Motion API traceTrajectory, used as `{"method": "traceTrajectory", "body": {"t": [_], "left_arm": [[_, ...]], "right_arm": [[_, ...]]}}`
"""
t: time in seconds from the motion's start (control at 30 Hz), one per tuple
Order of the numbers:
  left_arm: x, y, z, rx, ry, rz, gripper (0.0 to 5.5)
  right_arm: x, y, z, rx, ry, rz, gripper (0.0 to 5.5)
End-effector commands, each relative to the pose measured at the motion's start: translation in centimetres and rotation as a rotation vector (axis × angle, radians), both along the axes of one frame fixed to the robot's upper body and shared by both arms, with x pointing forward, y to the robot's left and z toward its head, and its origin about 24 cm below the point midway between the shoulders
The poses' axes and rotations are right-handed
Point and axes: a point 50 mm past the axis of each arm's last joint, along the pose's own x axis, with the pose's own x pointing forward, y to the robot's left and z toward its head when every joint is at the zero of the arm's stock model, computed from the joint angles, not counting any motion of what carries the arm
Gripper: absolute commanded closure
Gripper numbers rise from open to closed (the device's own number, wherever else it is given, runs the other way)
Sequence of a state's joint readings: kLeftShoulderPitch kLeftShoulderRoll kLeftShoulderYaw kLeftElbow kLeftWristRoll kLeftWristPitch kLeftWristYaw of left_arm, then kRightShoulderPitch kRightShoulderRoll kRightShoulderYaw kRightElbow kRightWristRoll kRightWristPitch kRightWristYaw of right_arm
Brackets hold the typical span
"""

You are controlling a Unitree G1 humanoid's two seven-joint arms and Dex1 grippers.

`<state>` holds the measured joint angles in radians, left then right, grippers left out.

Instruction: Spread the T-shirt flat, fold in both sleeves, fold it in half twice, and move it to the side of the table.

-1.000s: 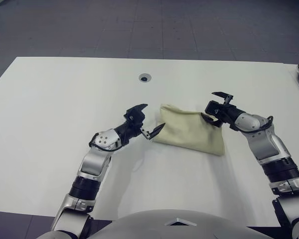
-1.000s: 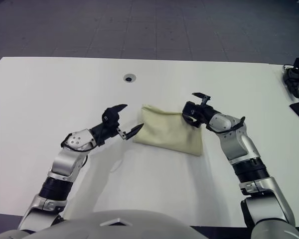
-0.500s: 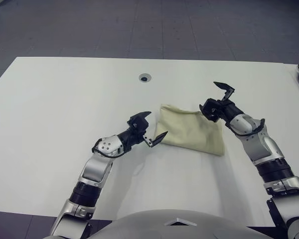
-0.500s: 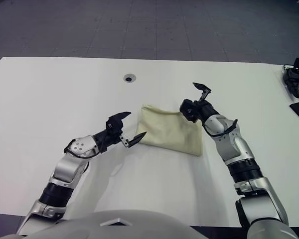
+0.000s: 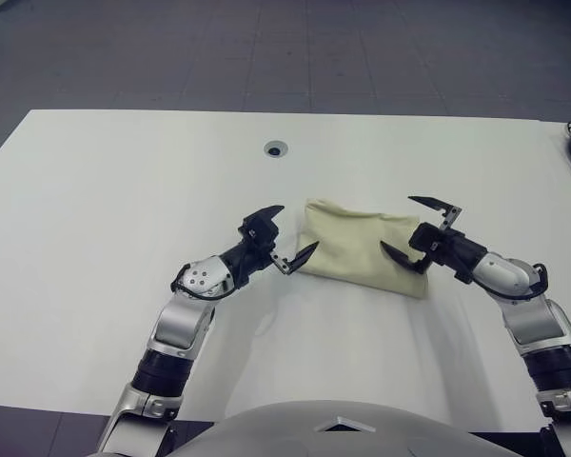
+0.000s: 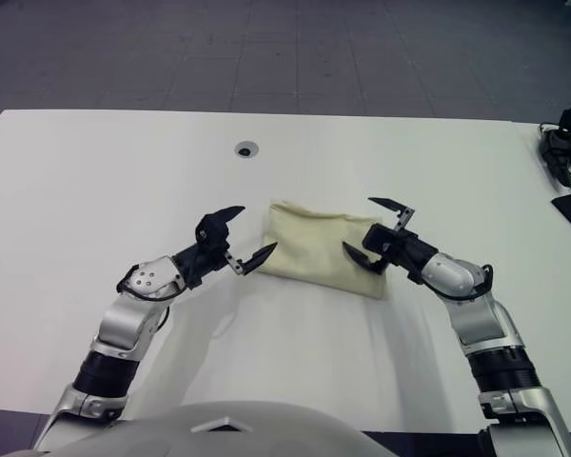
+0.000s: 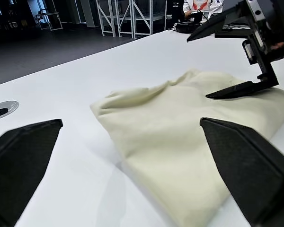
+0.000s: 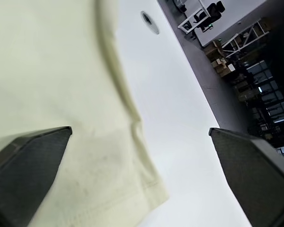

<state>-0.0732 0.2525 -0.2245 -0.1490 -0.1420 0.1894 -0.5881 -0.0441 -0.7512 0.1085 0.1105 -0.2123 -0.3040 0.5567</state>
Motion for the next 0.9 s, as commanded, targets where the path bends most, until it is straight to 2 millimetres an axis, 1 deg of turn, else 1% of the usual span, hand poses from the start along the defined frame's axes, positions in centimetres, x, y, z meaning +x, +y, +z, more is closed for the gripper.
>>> {"method": "traceTrajectory", "body": {"t": [0.03, 0.17, 0.3, 0.43, 0.53, 0.7, 0.8, 0.9], "left_arm": [[0.2, 0.1, 0.3, -0.005, -0.002, 0.020, 0.10], [0.4, 0.1, 0.5, -0.012, -0.003, 0.034, 0.10], [0.3, -0.1, 0.5, -0.014, -0.002, 0.032, 0.10], [0.0, -0.5, 0.5, -0.003, -0.002, 0.012, 0.10], [-0.3, -0.8, 0.4, -0.002, 0.004, -0.007, 0.10], [-0.6, -1.0, 0.3, 0.006, 0.011, -0.025, 0.10], [-0.7, -1.0, 0.5, -0.001, 0.010, -0.040, 0.10], [-1.0, -1.1, 1.2, -0.039, 0.005, -0.070, 0.10]], "right_arm": [[-2.1, -0.1, -2.1, -0.135, 0.111, 0.089, 0.11], [-3.5, 0.4, -2.4, -0.190, 0.148, 0.175, 0.11], [-6.4, 0.9, -2.4, -0.244, 0.242, 0.285, 0.11], [-8.9, 1.6, -1.9, -0.262, 0.329, 0.375, 0.11], [-10.1, 2.0, -1.2, -0.255, 0.375, 0.401, 0.11], [-9.5, 3.4, 1.5, -0.159, 0.352, 0.393, 0.11], [-8.7, 3.4, 2.9, -0.130, 0.330, 0.377, 0.11], [-8.1, 3.3, 3.4, -0.128, 0.320, 0.364, 0.11]]}}
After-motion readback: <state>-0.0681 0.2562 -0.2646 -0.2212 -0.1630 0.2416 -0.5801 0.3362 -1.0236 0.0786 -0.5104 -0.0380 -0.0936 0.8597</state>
